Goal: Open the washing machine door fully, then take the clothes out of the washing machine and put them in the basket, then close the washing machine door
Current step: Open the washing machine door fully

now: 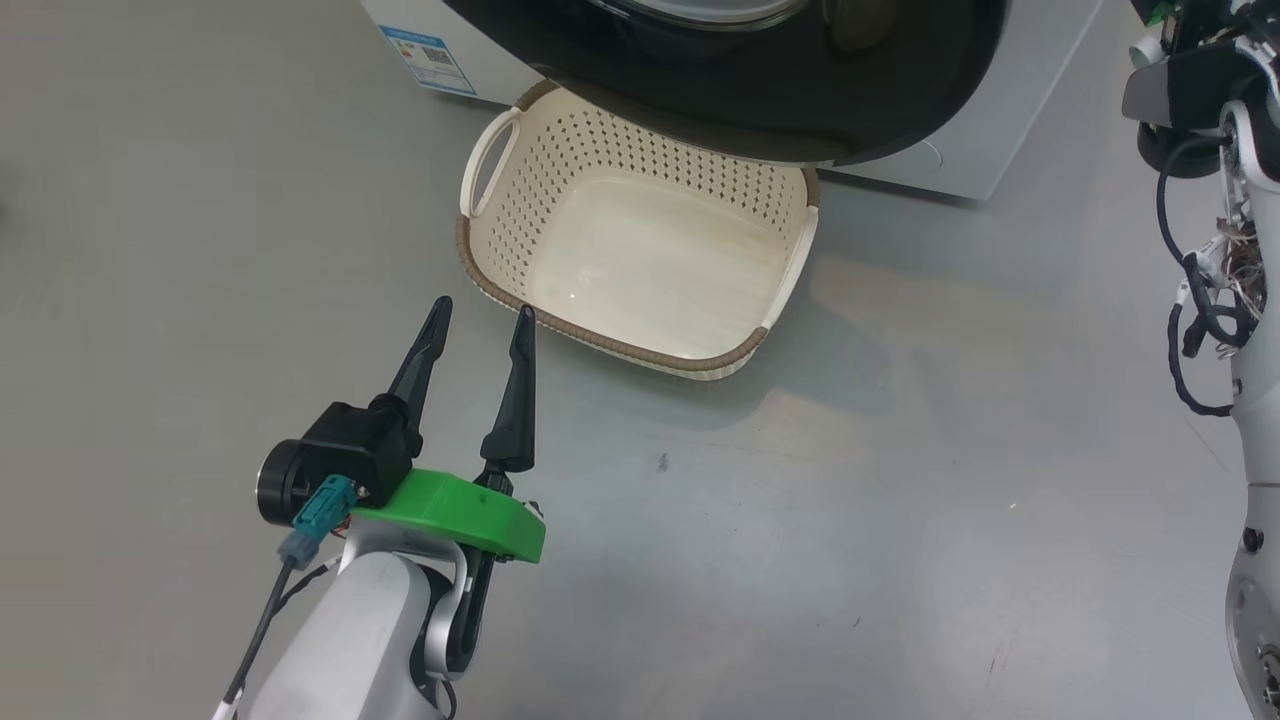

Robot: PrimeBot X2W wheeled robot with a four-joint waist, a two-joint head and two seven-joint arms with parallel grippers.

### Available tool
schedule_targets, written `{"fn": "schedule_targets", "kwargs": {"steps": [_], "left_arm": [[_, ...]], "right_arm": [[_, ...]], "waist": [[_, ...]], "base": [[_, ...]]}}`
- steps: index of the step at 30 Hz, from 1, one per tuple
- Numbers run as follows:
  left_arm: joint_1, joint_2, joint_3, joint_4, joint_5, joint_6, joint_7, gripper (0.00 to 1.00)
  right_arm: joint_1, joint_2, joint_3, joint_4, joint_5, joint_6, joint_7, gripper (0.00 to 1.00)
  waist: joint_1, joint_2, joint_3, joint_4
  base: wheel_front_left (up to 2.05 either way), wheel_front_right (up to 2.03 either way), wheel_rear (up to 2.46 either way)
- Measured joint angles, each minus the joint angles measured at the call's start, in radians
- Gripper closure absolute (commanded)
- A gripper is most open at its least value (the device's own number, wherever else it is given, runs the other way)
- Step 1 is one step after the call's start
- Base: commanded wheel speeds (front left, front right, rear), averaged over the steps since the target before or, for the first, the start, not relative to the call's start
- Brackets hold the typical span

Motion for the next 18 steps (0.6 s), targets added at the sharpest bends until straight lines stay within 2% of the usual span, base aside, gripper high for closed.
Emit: {"fn": "schedule_targets", "kwargs": {"steps": [18], "left_arm": [[-0.003,-0.002,0.023,-0.004,-0.016,0.000,0.000,0.00]], "right_arm": [[-0.079,0.017,-0.024,0.156,0.096,-0.018,0.138,1.00]], "waist": [[0.0000,0.0000,0.022,0.036]], "base": [[0.00,0.00,0.00]]}}
